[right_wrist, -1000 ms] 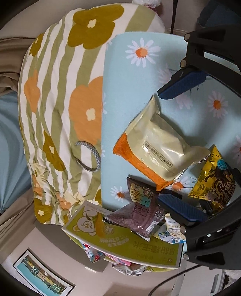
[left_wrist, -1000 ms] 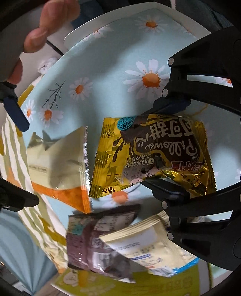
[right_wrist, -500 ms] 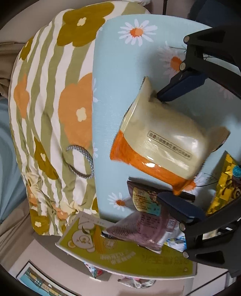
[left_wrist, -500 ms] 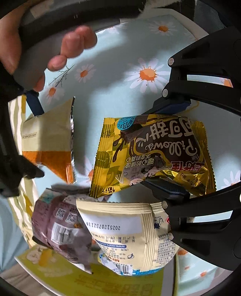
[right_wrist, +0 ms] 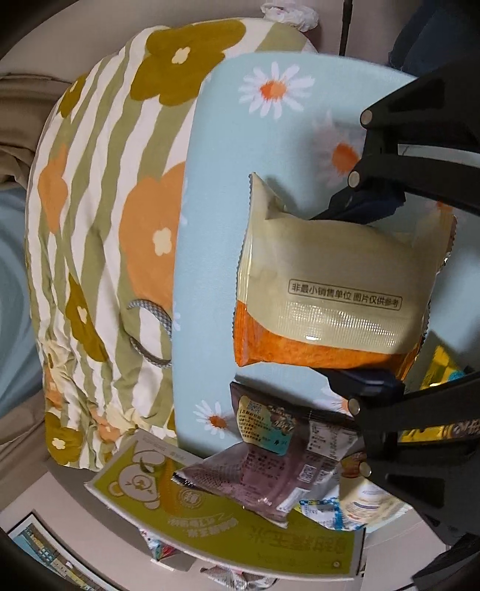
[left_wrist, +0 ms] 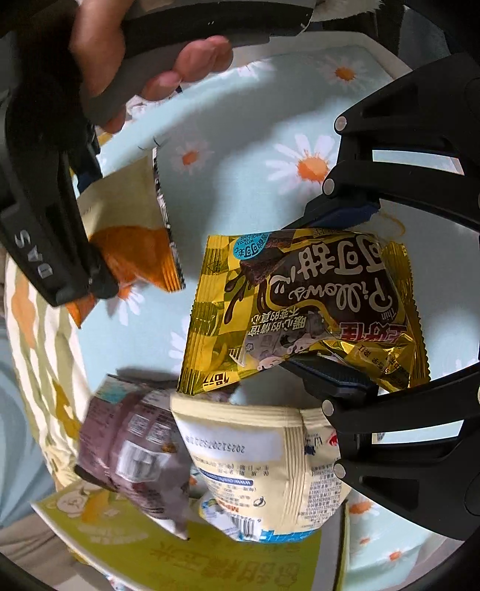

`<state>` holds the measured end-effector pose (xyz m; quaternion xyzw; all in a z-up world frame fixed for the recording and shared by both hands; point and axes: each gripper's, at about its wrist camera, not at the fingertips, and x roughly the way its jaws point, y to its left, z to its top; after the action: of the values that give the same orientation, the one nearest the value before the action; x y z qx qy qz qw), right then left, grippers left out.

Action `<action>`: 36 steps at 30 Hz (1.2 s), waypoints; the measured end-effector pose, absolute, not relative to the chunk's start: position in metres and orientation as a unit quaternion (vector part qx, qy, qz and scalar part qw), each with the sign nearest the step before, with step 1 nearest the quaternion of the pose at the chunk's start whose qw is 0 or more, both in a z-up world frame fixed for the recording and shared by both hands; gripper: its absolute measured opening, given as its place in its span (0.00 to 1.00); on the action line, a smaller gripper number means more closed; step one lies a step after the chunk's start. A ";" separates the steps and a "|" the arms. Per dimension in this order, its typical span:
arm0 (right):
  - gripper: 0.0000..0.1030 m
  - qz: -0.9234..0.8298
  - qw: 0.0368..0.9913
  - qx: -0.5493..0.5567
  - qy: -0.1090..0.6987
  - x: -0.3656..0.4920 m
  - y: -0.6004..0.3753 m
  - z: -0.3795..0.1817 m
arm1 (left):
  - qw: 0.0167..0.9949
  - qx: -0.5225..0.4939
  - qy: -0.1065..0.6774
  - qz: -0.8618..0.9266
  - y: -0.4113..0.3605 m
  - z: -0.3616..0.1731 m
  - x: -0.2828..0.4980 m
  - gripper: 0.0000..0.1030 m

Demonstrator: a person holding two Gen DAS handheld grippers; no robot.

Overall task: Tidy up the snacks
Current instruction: 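Grasp the yellow Pillows bag with left tool while right tool grasps the orange-cream bread pack, then carry both packs over the box and open both tools to drop them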

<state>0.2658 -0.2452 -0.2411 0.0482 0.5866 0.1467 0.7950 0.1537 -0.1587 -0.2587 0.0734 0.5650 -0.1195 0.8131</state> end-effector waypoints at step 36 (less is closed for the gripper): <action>0.57 0.253 0.856 0.082 0.443 0.229 -0.142 -0.050 | 0.902 -0.014 0.430 0.033 0.062 -0.089 0.178 0.59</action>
<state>0.2287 -0.1420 -0.0501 0.0817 0.4425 0.2530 0.8564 0.1783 0.0622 -0.0886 -0.0141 0.4298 0.0334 0.9022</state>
